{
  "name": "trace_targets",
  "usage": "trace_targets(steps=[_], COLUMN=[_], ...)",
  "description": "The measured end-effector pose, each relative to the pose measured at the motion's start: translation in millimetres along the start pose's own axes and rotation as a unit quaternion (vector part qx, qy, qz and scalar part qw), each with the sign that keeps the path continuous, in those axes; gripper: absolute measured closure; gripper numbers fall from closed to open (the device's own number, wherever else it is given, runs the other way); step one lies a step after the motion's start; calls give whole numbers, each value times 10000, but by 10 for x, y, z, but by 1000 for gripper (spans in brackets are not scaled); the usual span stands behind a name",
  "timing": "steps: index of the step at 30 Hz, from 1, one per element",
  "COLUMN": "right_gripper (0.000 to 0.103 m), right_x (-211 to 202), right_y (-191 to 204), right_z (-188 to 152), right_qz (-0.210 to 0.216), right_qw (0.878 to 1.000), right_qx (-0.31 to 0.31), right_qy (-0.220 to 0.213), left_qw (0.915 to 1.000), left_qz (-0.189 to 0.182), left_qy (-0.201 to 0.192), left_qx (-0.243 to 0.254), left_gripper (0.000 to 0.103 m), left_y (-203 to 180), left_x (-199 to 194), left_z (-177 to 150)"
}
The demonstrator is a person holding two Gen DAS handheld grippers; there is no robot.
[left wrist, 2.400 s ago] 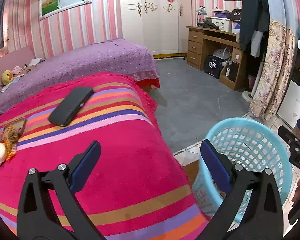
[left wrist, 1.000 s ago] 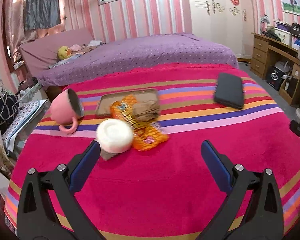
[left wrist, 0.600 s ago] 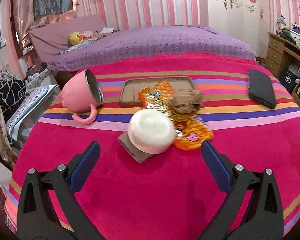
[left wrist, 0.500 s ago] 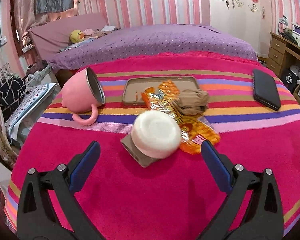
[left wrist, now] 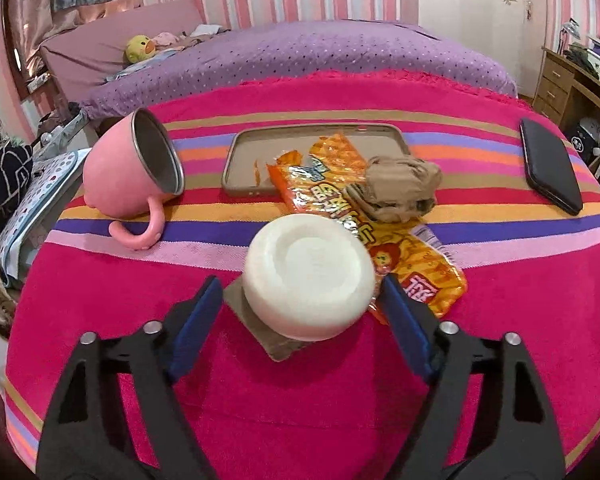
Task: Collect trash
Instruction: 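Move both open tools back over the trash on the bed, then close the left tool at the white lid and cardboard tube while the right tool approaches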
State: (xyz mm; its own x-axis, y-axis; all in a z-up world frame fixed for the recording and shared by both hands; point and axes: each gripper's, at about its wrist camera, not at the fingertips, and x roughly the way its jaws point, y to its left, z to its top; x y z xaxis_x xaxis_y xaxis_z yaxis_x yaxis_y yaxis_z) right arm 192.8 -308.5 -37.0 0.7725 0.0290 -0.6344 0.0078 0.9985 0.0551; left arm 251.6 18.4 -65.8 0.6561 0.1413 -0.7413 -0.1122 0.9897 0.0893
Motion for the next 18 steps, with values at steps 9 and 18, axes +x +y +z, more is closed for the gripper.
trace_targets(steps=[9,18], right_gripper=[5,5], right_x=[2,21], right_y=[243,540], right_z=[-12,-13], right_qz=[21,159], right_qw=[9999,9992], right_qx=[-130,-354], right_qy=[-39,-2], left_qw=[9991,9951], left_qz=[-261,-555], left_qy=[-247,-457], left_qx=[-206,-683], left_gripper=[32,43], left_y=[183,763], left_x=[-152,-334], left_z=[31,82])
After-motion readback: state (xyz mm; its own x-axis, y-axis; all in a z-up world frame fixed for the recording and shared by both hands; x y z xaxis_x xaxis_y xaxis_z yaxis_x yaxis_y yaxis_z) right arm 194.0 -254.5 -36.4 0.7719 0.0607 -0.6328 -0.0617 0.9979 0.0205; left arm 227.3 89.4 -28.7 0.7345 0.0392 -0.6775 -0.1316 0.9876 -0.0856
